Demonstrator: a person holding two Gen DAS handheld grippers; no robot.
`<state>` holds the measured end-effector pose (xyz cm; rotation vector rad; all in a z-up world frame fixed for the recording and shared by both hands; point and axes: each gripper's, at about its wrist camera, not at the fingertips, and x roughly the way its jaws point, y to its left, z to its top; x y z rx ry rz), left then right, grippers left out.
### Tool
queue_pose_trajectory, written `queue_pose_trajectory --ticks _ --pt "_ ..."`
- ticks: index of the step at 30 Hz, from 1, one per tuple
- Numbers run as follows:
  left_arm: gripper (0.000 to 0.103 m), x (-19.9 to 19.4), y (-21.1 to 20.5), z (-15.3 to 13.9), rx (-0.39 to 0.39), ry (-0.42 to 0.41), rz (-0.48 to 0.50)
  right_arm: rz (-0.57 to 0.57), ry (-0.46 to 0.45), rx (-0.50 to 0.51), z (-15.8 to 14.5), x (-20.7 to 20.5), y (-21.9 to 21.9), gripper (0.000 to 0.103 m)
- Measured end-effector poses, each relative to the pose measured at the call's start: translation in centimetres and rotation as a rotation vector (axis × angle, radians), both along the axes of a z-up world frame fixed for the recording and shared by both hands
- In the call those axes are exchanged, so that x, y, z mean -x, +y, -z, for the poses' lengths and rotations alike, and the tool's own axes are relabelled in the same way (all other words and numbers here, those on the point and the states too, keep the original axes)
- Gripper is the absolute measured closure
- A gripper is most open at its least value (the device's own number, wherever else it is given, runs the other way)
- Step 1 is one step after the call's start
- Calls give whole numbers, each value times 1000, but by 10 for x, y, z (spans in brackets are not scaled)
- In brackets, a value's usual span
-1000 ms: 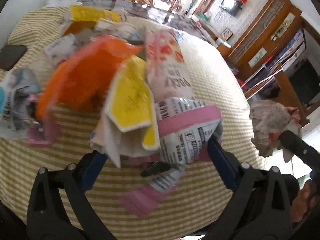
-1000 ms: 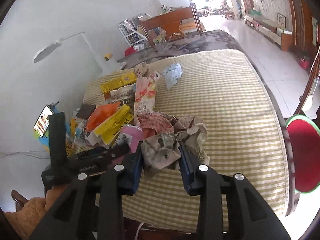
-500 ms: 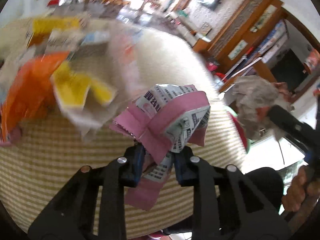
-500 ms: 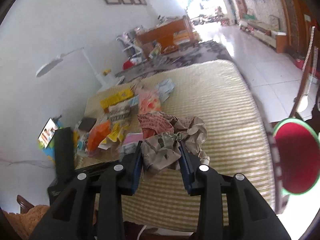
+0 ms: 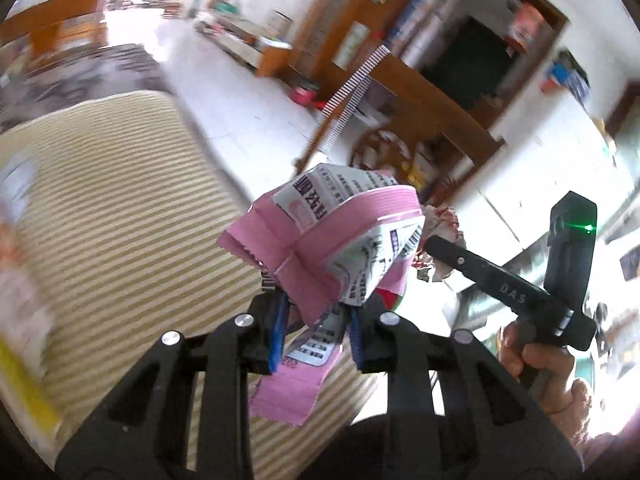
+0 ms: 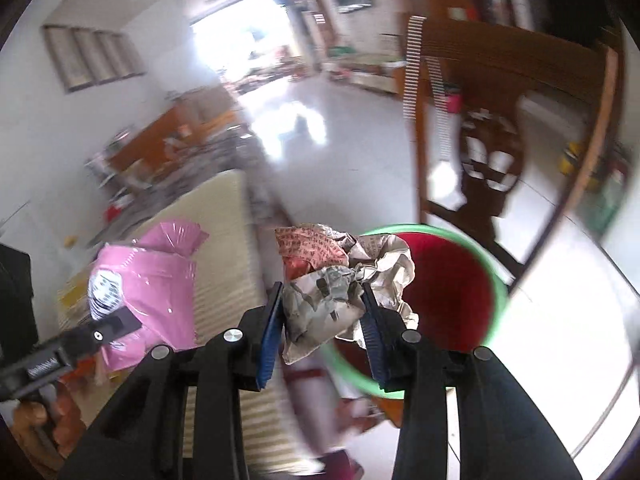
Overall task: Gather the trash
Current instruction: 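Carry both wrappers to the red bucket and open both tools over it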
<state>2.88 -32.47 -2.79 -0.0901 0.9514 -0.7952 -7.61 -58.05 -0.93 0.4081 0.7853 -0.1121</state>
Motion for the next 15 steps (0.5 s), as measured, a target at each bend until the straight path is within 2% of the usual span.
queue_pose_trajectory --ticks 4,6,8,9,10,12,13,15 --pt "78 -9 -54 14 -40 -4 83 66 11 -7 12 2 -34 67" --pt "78 -7 -65 20 -65 -5 100 78 20 -11 14 2 -40 67" --pt "77 -7 -76 26 -84 4 117 84 20 -4 17 -2 -45 61" --pt "70 -6 -79 28 -92 10 126 87 19 1 19 0 -47 55" --pt "57 -7 -82 29 -109 4 123 91 15 4 21 -2 -48 52" --pt "47 -9 -79 26 -128 -31 97 100 12 4 25 -4 -51 38" --pt "39 -10 -76 25 -122 -39 81 104 15 3 27 -6 -50 36" --pt "32 -11 -67 23 -92 -27 56 106 23 -1 29 -10 -51 32"
